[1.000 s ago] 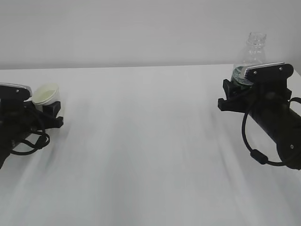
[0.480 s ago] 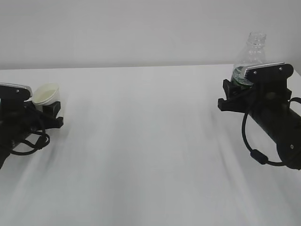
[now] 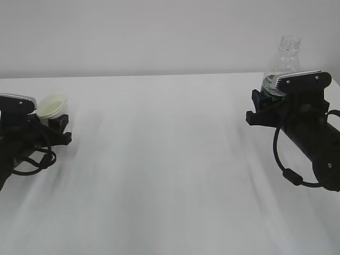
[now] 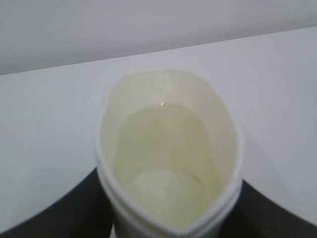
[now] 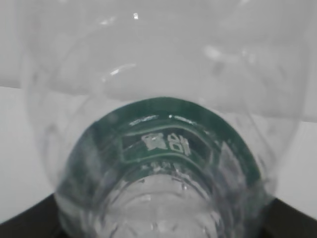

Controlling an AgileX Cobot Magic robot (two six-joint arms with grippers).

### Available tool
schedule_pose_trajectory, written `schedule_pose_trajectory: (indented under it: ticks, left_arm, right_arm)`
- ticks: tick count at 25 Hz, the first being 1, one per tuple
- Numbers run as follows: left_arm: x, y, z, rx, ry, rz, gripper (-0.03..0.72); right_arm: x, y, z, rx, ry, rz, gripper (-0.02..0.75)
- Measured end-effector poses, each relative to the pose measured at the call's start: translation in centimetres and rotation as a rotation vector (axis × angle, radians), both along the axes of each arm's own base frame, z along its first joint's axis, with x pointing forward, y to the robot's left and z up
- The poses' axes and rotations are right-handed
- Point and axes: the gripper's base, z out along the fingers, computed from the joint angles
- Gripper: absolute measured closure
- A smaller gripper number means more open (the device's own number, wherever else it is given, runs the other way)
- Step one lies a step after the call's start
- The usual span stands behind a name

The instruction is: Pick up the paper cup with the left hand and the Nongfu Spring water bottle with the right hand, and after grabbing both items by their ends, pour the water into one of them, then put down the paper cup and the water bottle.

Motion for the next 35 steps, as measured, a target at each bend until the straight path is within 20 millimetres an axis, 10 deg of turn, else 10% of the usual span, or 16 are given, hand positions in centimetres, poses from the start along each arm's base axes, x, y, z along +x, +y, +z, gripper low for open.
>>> schedule_pose_trajectory:
  ticks: [11, 35]
  left_arm:
    - [0.0, 0.0, 0.1, 0.000, -0.016, -0.001, 0.120]
    - [-3.8, 0.3, 1.3, 0.007, 0.030, -0.010, 0.102]
  right_arm:
    - [0.0, 0.0, 0.0, 0.000, 0.002, 0.000, 0.283]
    - [0.0, 0.0, 0.0, 0.002, 0.003, 0.000, 0.283]
